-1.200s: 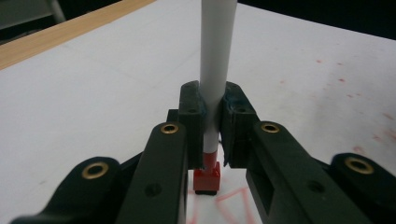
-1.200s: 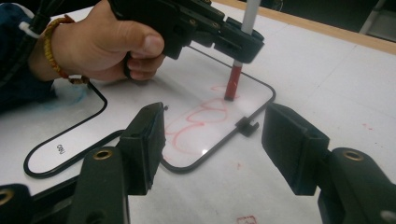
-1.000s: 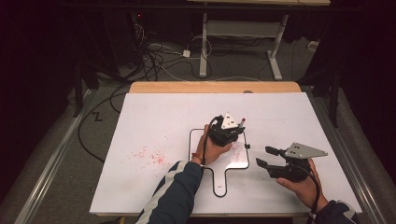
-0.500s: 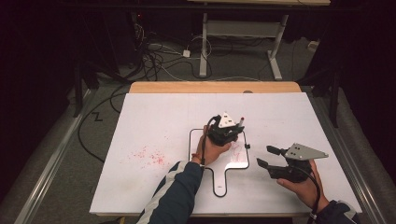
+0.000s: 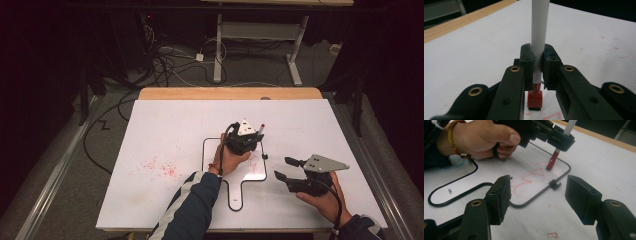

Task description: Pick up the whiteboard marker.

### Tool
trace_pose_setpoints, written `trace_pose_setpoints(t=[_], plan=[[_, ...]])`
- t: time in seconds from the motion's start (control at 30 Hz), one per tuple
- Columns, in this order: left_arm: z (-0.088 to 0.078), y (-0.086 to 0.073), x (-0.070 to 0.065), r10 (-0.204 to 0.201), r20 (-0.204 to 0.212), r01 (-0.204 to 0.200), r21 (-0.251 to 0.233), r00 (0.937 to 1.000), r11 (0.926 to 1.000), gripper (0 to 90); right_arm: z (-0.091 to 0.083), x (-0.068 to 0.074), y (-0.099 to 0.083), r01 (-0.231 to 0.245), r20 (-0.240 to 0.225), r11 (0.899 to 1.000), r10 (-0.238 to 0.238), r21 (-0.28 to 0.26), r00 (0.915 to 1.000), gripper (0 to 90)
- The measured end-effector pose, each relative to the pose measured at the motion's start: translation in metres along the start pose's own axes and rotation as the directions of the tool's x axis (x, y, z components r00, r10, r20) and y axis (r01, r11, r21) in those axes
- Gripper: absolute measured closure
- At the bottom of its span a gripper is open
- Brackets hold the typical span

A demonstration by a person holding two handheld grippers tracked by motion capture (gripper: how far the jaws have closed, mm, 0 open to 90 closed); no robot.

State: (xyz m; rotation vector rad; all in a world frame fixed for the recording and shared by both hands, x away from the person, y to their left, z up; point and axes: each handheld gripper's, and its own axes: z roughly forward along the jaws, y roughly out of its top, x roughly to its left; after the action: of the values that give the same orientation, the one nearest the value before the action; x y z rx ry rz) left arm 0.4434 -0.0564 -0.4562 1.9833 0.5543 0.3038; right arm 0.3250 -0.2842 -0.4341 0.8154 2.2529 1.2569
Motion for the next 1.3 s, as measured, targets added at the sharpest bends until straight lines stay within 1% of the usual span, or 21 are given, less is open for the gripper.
trace_pose_setpoints(t=[0.03,0.07,0.13,0.2,0.27,0.3,0.37,0.43,0.47,0.53,0.6,0.7,0.77,0.83,0.93,1.0,1.13,1.17,1.3], plan=[[0.000,0.000,-0.005,0.020,0.010,-0.020,0.004,0.9998,0.9998,78.6,0.000,0.000,0.000,-0.001,0.000,1.000,0.001,0.000,1.0000,38.3],[0.000,0.000,-0.008,0.030,0.020,-0.030,0.006,0.9994,0.9995,78.6,-0.001,0.000,0.000,-0.003,0.003,1.000,0.003,0.001,1.0000,38.3],[-0.002,-0.001,-0.010,0.038,0.021,-0.038,0.004,0.9991,0.9993,78.6,-0.001,0.000,0.000,-0.004,0.004,1.000,0.004,0.001,1.0000,38.3],[-0.004,-0.002,-0.006,0.028,0.012,-0.028,0.006,0.9995,0.9996,78.6,0.000,0.000,-0.001,-0.005,0.008,1.000,0.005,0.005,1.0000,38.3],[-0.007,-0.004,0.001,0.022,-0.018,-0.022,0.010,0.9996,0.9997,78.6,0.001,0.000,-0.001,0.001,0.007,1.000,-0.001,0.010,1.0000,38.3],[-0.008,-0.004,0.005,0.013,-0.029,-0.012,0.010,0.9995,0.9999,78.6,0.001,0.000,-0.001,0.001,0.007,1.000,-0.001,0.010,1.0000,38.3],[-0.012,-0.006,0.013,0.004,-0.064,-0.003,0.017,0.9980,0.9998,78.6,0.001,0.001,-0.001,0.003,0.007,1.000,-0.003,0.009,1.0000,38.3],[-0.015,-0.008,0.020,-0.013,-0.086,0.015,0.020,0.9962,0.9997,78.6,0.001,0.001,-0.001,0.004,0.007,1.000,-0.004,0.009,1.0000,38.3],[-0.017,-0.009,0.024,-0.018,-0.093,0.020,0.021,0.9955,0.9996,78.6,0.001,0.001,-0.001,0.006,0.006,1.000,-0.006,0.010,1.0000,38.3],[-0.019,-0.011,0.029,-0.040,-0.098,0.042,0.016,0.9944,0.9990,78.6,0.002,0.001,-0.001,0.006,0.007,1.000,-0.006,0.012,1.0000,38.3],[-0.019,-0.012,0.030,-0.056,-0.099,0.057,0.010,0.9936,0.9983,78.6,0.002,0.001,-0.001,0.005,0.005,1.000,-0.005,0.012,1.0000,38.3],[-0.013,-0.010,0.022,-0.043,-0.071,0.044,0.015,0.9966,0.9989,78.6,0.003,0.002,-0.001,0.010,0.002,1.000,-0.010,0.016,0.9999,38.3],[-0.008,-0.008,0.014,-0.037,-0.036,0.038,0.012,0.9987,0.9992,78.6,0.003,0.002,-0.001,0.013,0.000,1.000,-0.013,0.016,0.9999,38.3],[-0.003,-0.007,0.005,-0.023,-0.001,0.023,0.012,0.9997,0.9997,78.6,0.003,0.002,-0.001,0.013,0.002,1.000,-0.013,0.016,0.9999,38.3],[0.002,-0.005,-0.005,-0.010,0.049,0.009,0.012,0.9988,0.9999,78.6,0.003,0.001,-0.001,0.009,0.003,1.000,-0.009,0.015,1.0000,38.3],[0.004,-0.004,-0.010,-0.004,0.072,0.004,0.013,0.9974,0.9999,78.6,0.003,0.000,-0.002,0.007,0.006,1.000,-0.007,0.019,1.0000,38.3],[0.002,-0.003,-0.016,0.005,0.098,-0.006,0.011,0.9952,0.9999,78.5,0.002,-0.001,-0.001,0.005,0.013,1.000,-0.006,0.006,0.9999,38.2],[0.001,-0.003,-0.018,0.004,0.105,-0.004,0.005,0.9944,1.0000,78.5,0.001,-0.001,-0.001,0.004,0.015,1.000,-0.004,0.000,0.9999,38.2],[-0.007,-0.003,-0.022,0.021,0.120,-0.020,-0.006,0.9926,0.9998,78.5,0.000,-0.002,0.000,-0.001,0.023,1.000,0.001,-0.014,0.9997,38.3]])
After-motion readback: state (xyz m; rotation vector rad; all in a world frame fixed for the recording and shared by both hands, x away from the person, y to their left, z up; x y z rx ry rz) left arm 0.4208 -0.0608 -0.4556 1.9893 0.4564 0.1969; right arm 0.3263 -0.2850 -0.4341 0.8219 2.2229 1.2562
